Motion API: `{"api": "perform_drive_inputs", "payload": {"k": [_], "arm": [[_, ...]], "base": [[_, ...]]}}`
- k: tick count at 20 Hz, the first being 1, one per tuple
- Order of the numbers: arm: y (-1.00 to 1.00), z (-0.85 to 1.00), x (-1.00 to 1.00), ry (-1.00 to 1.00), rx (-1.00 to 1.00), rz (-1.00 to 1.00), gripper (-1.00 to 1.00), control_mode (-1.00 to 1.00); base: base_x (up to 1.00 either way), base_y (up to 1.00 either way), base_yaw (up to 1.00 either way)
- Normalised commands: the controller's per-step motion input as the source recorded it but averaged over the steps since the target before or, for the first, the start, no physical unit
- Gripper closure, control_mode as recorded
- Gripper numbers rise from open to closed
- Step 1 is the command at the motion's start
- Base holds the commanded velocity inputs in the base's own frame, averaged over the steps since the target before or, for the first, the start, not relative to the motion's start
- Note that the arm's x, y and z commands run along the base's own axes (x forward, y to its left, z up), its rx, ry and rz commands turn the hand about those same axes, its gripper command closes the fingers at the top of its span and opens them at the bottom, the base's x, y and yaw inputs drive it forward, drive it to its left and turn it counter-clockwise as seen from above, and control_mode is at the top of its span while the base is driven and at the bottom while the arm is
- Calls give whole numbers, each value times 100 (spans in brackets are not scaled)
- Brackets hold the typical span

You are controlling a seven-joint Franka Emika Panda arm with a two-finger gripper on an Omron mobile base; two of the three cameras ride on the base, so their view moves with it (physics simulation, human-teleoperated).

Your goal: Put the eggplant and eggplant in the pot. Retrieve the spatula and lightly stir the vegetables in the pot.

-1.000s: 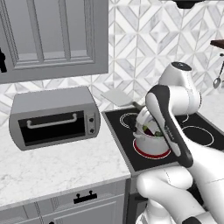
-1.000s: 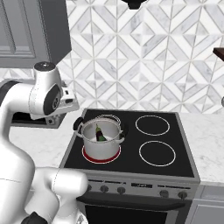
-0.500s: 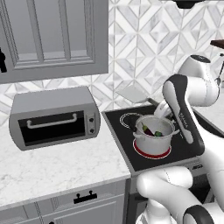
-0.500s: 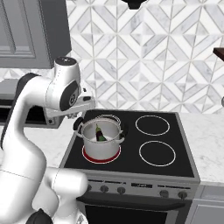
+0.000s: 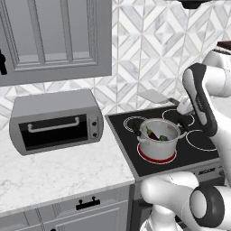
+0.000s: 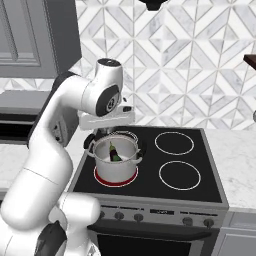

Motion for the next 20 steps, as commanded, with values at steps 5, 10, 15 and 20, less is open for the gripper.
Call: {"api": "perform_drive_inputs", "payload": {"k": [5, 10, 15, 20], "arm": [[-41, 0, 32, 8, -2, -6, 100, -100], [-36, 0, 21, 1, 0, -3, 100, -100], [4, 0, 39, 3, 0, 0, 100, -100], [15, 0, 41, 5, -5, 0, 100, -100]], "base": [[0, 0, 0], [0, 0, 0], [0, 0, 0], [0, 0, 0]]}}
